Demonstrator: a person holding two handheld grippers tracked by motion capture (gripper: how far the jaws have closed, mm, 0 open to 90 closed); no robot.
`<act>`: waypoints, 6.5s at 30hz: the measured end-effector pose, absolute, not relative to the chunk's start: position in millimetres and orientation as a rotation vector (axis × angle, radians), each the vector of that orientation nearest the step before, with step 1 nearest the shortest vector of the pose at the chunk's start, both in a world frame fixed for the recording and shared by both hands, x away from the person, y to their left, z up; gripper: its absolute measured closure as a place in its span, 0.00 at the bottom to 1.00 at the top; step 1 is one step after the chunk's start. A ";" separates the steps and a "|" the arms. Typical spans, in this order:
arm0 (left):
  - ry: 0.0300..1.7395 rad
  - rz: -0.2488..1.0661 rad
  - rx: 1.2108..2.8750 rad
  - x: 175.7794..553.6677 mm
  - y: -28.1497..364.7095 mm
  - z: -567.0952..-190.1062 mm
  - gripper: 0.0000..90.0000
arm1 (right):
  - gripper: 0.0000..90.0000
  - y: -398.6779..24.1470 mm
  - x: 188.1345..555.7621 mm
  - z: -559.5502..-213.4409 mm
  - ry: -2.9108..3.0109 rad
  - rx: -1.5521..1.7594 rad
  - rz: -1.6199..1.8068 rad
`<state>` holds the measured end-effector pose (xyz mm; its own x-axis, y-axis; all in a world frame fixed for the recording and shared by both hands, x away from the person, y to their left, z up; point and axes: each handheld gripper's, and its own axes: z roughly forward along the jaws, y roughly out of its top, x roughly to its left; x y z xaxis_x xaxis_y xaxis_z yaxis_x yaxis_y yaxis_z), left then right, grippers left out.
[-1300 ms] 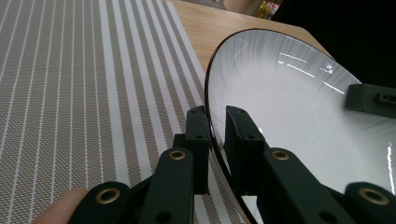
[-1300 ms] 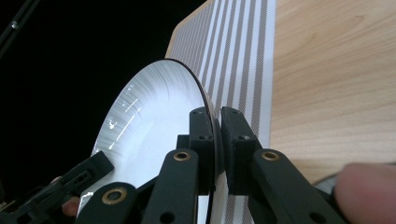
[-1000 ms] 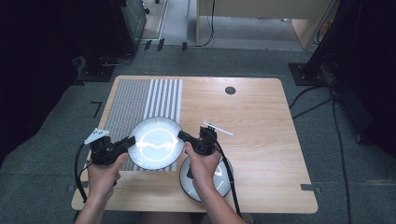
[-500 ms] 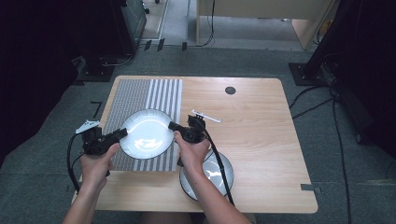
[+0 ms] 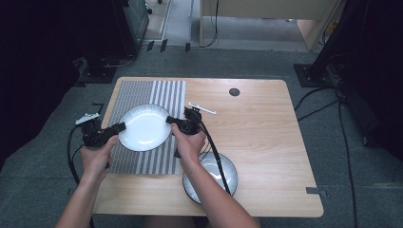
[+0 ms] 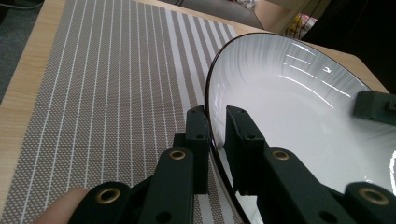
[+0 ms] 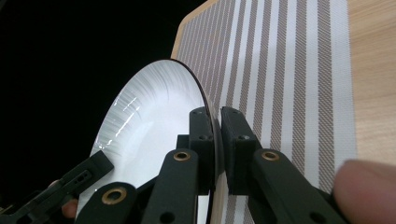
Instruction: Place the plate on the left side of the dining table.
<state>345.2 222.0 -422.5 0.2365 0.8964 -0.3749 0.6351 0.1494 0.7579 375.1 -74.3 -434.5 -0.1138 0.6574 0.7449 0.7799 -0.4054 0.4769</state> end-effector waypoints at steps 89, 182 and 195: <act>1.536 0.360 1.535 387.8 236.4 -451.5 0.23 | 0.32 -82.8 476.9 -473.8 -1.920 -1.968 -1.581; 1.584 0.641 1.847 230.2 249.9 -514.6 0.16 | 0.21 -408.2 228.3 -487.1 -2.167 -2.270 -1.575; 1.569 0.679 1.858 228.3 246.8 -517.4 0.16 | 0.21 -450.7 194.1 -507.6 -2.118 -2.414 -1.507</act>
<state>228.3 246.8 -517.4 0.1673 0.9859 -0.0001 0.6745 -0.1144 0.7293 194.1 -450.7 -507.6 -0.0303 0.9472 0.3192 0.6121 -0.2348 0.7551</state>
